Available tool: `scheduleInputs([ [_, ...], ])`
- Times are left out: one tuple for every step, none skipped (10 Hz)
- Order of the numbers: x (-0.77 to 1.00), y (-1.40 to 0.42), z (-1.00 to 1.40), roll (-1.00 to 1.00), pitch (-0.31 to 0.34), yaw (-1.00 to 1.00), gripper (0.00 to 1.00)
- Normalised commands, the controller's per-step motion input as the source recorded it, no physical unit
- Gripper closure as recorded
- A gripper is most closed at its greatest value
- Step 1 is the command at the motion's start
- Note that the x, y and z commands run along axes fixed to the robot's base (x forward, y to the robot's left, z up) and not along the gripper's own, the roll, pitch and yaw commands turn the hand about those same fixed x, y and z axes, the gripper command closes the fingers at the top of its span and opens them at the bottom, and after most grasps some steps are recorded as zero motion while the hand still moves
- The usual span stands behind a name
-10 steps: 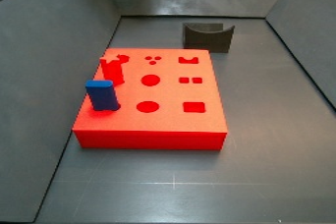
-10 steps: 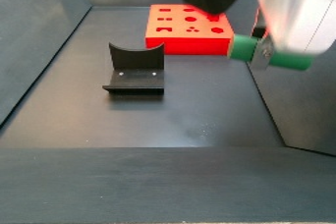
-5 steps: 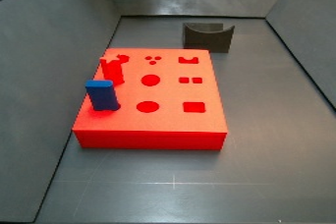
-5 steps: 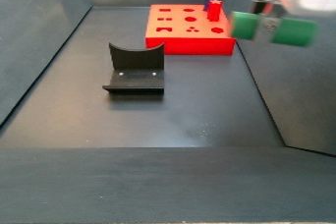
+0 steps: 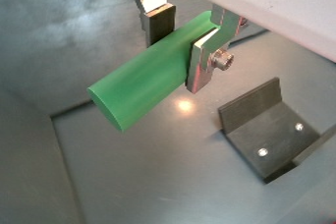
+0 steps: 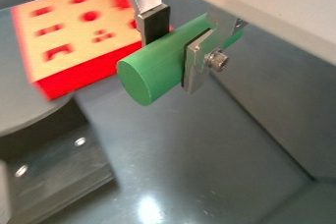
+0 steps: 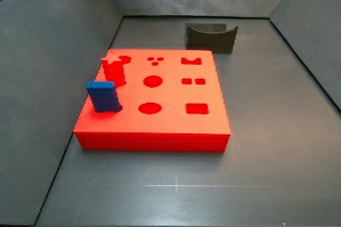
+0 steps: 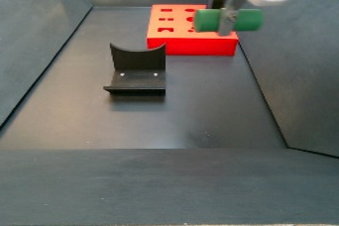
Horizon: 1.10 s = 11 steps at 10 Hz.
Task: Pick up the round object. Move up. Place the round object on the fixture. Regrasp the round object. Move to above the board. Insert the round object.
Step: Place the round object on the fixture.
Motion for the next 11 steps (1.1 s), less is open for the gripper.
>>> scheduleInputs([
  [1.00, -0.39, -0.14, 0.00, 0.017, 1.00, 1.00],
  [1.00, -0.35, -0.13, 0.00, 0.019, 1.00, 1.00],
  [1.00, -0.32, -0.12, 0.00, 0.021, 1.00, 1.00],
  [1.00, -0.28, -0.11, 0.00, 0.024, 1.00, 1.00],
  [1.00, -0.26, -0.11, 0.00, 0.026, 1.00, 1.00],
  [1.00, -0.20, -0.10, 0.00, 0.032, 1.00, 1.00],
  [1.00, -0.18, -0.09, 0.00, 0.035, 1.00, 1.00],
  [1.00, -0.14, -0.08, 0.01, 0.043, 1.00, 1.00],
  [1.00, 0.19, 0.44, -0.61, 0.104, 1.00, 1.00],
  [0.98, 0.23, 0.48, -0.68, 0.132, 1.00, 1.00],
  [0.88, 0.19, 0.37, -0.72, 0.153, 1.00, 1.00],
])
